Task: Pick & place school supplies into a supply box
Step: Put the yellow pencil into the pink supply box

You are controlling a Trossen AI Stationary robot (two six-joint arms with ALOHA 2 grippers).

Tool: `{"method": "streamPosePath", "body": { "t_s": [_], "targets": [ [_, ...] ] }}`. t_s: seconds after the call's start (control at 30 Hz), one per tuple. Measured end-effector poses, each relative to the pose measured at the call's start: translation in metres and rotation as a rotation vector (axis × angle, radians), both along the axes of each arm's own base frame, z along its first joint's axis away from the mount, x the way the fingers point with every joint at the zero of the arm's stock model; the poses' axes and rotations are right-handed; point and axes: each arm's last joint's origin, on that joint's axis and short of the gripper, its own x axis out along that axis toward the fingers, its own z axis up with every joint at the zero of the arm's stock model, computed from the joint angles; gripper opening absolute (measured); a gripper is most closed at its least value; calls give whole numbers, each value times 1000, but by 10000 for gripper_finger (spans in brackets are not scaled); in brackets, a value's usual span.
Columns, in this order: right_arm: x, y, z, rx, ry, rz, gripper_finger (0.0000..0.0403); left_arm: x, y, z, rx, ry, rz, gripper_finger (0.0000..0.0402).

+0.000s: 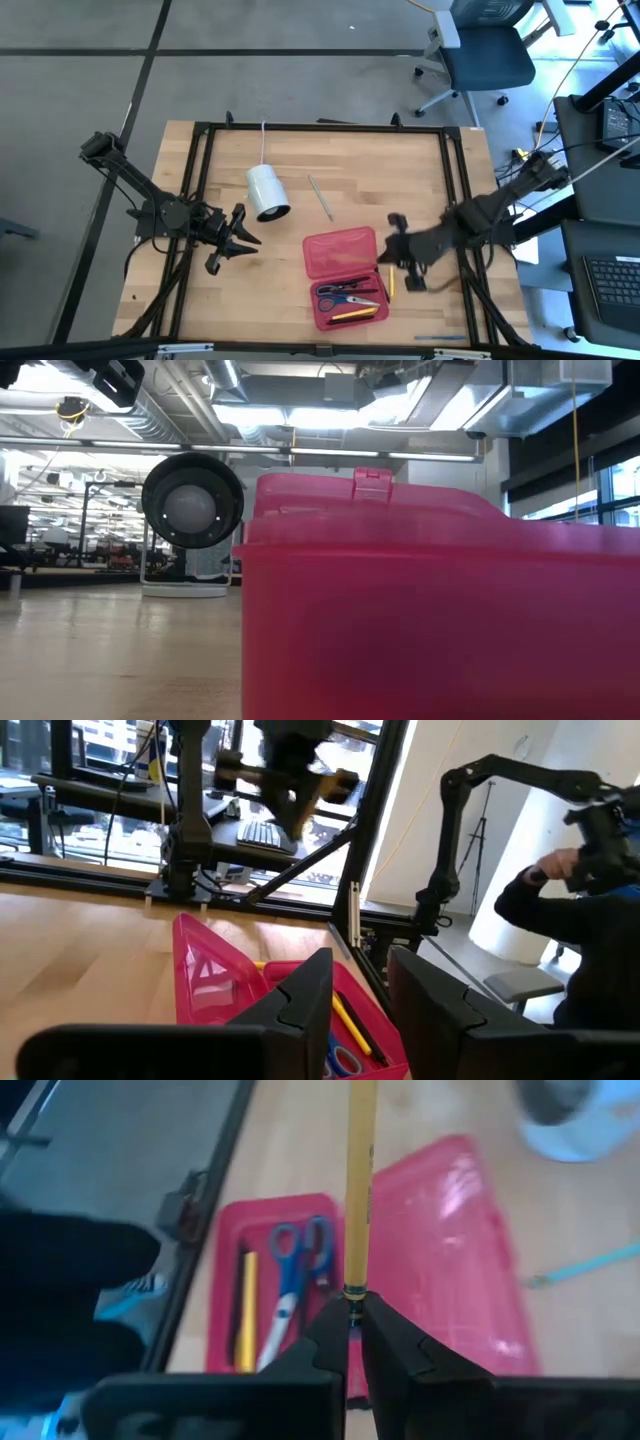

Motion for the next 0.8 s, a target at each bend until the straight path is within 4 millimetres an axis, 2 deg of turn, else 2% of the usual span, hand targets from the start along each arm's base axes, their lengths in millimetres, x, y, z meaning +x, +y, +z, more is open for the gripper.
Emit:
{"method": "streamPosePath", "body": {
  "t_s": [0.2, 0.43, 0.8],
  "targets": [
    [13, 44, -18, -43, 67, 98, 22, 0, 0, 0, 0, 0, 0, 93],
    [18, 85, -38, -62, 132, 160, 22, 0, 0, 0, 0, 0, 0, 92],
    [13, 113, -63, -9, 249, 106, 22, 0, 0, 0, 0, 0, 0, 91]
  ]
}}
